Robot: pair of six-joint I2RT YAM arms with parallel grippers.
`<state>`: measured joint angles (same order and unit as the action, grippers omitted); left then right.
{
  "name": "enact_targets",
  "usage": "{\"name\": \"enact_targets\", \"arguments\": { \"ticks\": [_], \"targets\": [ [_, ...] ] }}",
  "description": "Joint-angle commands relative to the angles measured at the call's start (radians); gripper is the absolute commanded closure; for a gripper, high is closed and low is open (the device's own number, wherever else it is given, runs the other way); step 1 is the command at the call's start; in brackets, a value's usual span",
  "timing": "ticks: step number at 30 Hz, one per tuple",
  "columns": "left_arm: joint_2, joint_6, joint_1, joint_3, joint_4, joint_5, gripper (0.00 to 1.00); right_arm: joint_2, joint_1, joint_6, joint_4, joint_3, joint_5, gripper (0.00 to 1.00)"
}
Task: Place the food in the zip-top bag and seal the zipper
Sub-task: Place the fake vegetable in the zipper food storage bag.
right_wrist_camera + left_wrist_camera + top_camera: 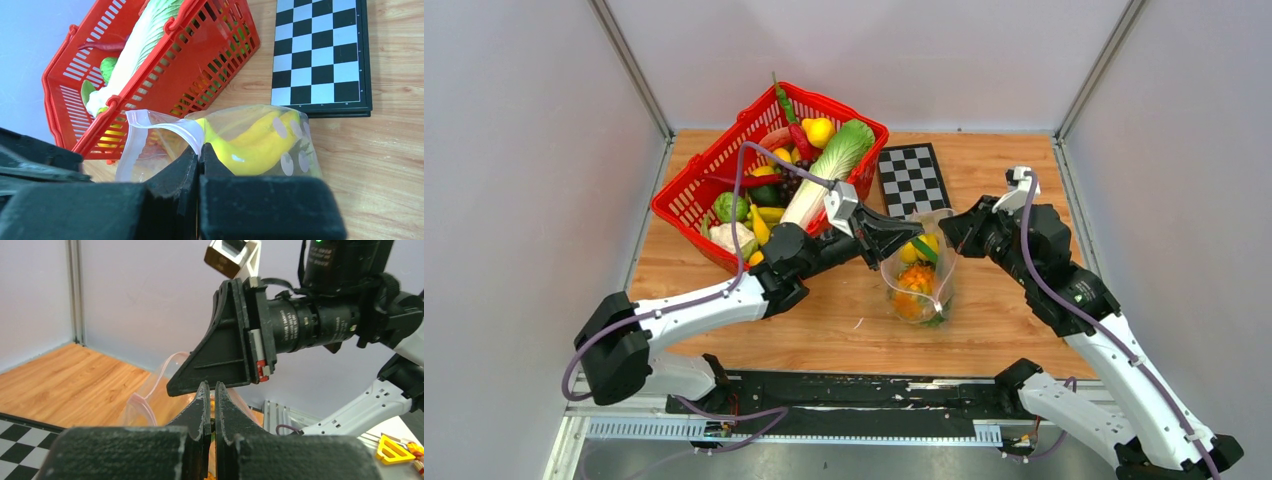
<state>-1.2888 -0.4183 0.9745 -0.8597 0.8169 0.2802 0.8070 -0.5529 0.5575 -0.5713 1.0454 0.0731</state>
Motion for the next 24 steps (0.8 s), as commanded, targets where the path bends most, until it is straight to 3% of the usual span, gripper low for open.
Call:
{"name": "enact_targets", "arguments": {
  "ticks": [1,9,20,24],
  "targets": [
    [-0.054,0.010,0.024,0.005,0.114,-0.044,1.00,-0.031,-0.001,0.018,0.058,0.005,-0.003,1.00],
    [-0.137,0.120,0.076,-0.035,-0.011,-0.069,1.00,-0.040,-0.001,0.023,0.056,-0.001,-0.001,1.00],
    [-0.243,0.299,0.154,-0.167,-0.318,-0.136,1.00,-0.053,-0.001,0.018,0.044,-0.004,0.013,1.00],
    [-0.272,0.333,0.159,-0.242,-0.470,-0.148,0.87,-0.055,-0.001,0.015,0.044,-0.004,0.021,1.00]
  ]
}}
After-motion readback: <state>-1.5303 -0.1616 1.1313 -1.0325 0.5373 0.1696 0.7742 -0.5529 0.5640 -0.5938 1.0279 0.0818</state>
